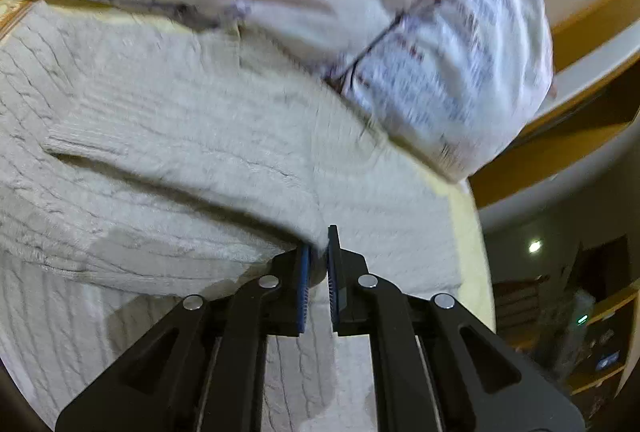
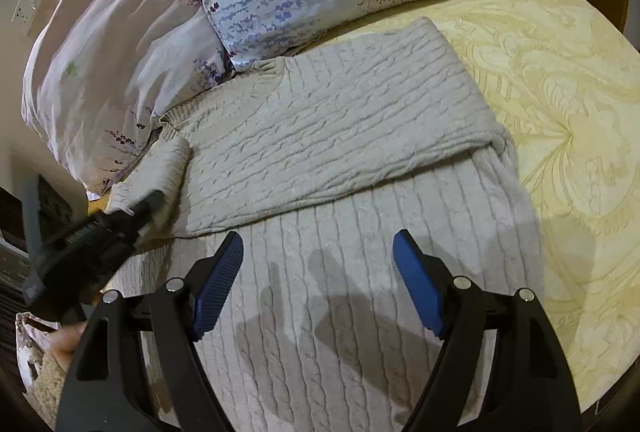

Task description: Fold small clothes

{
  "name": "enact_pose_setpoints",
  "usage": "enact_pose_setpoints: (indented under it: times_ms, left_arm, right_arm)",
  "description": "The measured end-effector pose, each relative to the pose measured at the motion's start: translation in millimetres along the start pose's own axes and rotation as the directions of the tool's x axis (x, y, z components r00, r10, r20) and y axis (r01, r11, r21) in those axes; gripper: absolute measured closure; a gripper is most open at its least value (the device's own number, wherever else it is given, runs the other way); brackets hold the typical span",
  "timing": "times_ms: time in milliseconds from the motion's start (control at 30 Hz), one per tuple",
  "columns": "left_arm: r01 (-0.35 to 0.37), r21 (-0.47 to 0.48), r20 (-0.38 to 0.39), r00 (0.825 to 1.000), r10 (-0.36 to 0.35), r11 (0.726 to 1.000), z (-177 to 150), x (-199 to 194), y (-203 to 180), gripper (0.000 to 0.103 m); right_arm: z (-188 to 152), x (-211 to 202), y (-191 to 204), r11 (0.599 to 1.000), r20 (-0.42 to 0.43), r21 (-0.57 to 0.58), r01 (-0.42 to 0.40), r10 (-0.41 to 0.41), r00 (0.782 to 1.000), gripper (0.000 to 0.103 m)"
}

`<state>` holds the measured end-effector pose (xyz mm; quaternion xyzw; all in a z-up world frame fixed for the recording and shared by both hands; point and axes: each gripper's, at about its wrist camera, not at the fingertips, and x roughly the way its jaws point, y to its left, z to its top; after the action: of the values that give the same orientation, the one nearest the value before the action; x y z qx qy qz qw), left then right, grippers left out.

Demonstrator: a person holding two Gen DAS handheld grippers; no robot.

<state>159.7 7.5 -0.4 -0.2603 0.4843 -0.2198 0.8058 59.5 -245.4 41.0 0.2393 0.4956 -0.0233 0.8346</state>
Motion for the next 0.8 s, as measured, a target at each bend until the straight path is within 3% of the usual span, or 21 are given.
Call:
enact_pose_setpoints:
  times_ms: [100,167,233,333,400,567,700,767,800]
  left_arm:
    - [0.011,0.015,-0.037,0.999,-0.011,1.0,-4,1,1,0.086]
    - [0.038,0.035,-0.037,0.999,-0.037,0.999,-5,-13,1,0.06]
    - [0.039,0.052,0.023,0.999,-0.04,0.998,-6,-43,5,0.037]
    - [0.004,0.02,0.139,0.99,-0.007,1.0,1,-83,29,0.035]
    - [-0.031,-0.034,0.175,0.984,0.036,0.999,7,-98,48,0.035]
    - [-0.085,-0.169,0.163,0.98,0.113,0.982,16,-107,95,0.035]
    - [-0.089,-0.229,0.114,0.987,0.117,0.969,15,-95,111,0.035]
    - [-0.089,-0.224,0.116,0.986,0.117,0.971,11,-96,113,0.035]
    - [-0.093,-0.222,0.111,0.987,0.12,0.971,12,-94,112,0.035]
  right_arm:
    - [9,0,15,0.998,0.01,-0.067,-0.011,0.012,1.0,0.026]
    - [17,0,38,0.988,0.027,-0.153,-0.028,0.032,0.999,0.026]
    - [22,1,63,0.969,0.035,-0.242,-0.049,0.06,0.998,0.03]
    - [24,8,111,0.913,0.026,-0.4,-0.079,0.098,0.995,0.035]
    - [20,18,144,0.857,0.01,-0.507,-0.093,0.114,0.993,0.037]
    - [-2,49,208,0.701,-0.008,-0.711,-0.056,0.072,0.997,0.039]
    - [-16,73,230,0.607,0.027,-0.794,0.028,-0.011,1.0,0.041]
    - [-21,87,231,0.571,0.046,-0.817,0.083,-0.079,0.996,0.055]
    - [-22,94,229,0.559,0.055,-0.822,0.111,-0.117,0.992,0.073]
